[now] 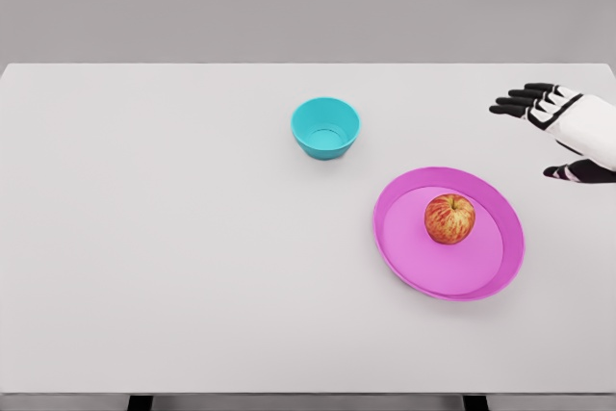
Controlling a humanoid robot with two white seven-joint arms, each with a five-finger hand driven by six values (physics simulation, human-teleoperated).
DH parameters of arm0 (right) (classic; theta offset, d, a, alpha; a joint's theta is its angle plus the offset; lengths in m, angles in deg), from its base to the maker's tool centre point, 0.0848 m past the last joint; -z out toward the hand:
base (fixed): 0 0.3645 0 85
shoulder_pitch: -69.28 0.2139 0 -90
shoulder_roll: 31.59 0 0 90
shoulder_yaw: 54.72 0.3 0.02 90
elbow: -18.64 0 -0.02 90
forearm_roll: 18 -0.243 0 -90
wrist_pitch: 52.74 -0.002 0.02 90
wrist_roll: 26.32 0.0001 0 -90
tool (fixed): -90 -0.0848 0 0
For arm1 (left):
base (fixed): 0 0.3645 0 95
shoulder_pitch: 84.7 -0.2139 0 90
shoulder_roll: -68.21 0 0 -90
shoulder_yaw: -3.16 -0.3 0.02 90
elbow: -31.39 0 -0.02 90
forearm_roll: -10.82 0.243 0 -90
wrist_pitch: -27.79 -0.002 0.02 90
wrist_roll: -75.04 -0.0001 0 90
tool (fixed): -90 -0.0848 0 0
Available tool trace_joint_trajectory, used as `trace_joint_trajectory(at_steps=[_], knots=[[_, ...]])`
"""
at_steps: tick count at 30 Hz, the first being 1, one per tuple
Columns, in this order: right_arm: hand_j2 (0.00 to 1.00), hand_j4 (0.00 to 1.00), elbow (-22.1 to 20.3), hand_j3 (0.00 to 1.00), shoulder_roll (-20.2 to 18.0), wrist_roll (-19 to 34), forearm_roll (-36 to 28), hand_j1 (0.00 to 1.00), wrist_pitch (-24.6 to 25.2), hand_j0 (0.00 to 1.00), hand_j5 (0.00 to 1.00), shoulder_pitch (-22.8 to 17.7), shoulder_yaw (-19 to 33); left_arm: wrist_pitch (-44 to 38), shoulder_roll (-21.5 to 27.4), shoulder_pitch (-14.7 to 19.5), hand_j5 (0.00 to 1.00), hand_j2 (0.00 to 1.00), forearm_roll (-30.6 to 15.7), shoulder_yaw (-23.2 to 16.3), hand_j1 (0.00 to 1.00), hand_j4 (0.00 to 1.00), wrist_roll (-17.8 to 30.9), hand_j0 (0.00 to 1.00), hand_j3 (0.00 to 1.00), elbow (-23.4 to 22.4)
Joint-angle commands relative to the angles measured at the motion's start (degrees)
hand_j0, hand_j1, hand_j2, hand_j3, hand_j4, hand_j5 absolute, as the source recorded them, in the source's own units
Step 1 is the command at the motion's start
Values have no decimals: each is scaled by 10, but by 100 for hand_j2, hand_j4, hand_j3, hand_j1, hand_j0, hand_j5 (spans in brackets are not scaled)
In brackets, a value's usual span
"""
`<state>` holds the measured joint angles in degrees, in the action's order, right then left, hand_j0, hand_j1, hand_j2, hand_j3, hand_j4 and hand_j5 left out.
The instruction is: Put the apple from the pink plate into the blue bowl with your right arm
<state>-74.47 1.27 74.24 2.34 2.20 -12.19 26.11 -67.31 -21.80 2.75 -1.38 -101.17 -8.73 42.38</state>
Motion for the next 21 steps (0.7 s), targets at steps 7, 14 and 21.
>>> trace_joint_trajectory(at_steps=[7,14,21], knots=[[100,100,-5,100,-18,-5,-7,100,1,100,100,-4,-2,0,0,0,100,100,0,0,100,100,0,100,100,0],[100,100,-39,100,-26,244,-8,100,1,100,100,35,-14,0,0,1,100,100,0,0,100,100,0,100,100,0],[100,100,-41,100,-7,244,-20,100,1,100,100,134,-101,0,0,0,100,100,0,0,100,100,0,100,100,0]])
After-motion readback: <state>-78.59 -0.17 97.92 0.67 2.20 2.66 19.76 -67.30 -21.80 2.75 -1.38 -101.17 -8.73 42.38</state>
